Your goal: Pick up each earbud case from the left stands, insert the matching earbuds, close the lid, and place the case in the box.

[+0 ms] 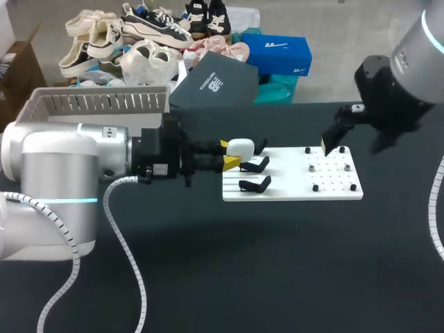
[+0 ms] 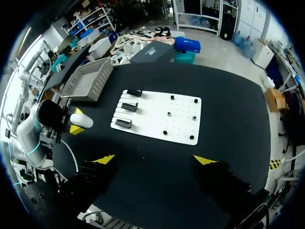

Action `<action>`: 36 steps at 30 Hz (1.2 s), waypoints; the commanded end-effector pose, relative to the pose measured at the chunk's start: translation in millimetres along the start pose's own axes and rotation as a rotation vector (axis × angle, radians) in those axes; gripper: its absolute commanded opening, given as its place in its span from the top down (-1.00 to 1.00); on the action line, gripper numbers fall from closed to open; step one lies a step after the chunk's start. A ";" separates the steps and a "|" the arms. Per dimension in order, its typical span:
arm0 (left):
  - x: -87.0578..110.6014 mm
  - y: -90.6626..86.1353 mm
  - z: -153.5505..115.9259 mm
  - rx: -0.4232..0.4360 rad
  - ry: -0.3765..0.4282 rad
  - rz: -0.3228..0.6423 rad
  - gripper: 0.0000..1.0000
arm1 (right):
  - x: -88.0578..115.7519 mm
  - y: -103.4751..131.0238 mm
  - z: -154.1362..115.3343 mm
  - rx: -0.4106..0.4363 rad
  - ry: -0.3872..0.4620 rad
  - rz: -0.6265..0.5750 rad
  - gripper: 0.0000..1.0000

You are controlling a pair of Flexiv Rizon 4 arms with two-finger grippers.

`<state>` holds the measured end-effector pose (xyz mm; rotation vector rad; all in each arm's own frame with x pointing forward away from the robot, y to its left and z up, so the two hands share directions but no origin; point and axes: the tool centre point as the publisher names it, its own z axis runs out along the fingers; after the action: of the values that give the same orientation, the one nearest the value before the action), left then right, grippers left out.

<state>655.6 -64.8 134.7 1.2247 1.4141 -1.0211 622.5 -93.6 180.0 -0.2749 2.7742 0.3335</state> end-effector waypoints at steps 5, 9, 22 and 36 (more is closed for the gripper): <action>-13.8 -22.7 -28.1 -0.327 0.045 -0.028 1.00 | 5.7 -5.2 -2.0 -0.017 -0.069 -0.001 -1.00; -14.3 -28.3 -36.2 -0.413 0.081 -0.058 1.00 | 5.7 -5.2 -2.0 -0.017 -0.069 -0.001 -1.00; -0.4 -24.3 -44.0 -0.664 0.175 -0.161 1.00 | 5.7 -5.2 -2.0 -0.017 -0.069 -0.001 -1.00; -15.3 -12.4 -2.3 -0.611 0.143 -0.103 1.00 | 5.7 -5.2 -2.0 -0.017 -0.069 -0.001 -1.00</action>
<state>640.8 -59.1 155.1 1.0882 1.6637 -0.8990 620.2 -99.3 179.3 -0.2684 2.7118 0.3610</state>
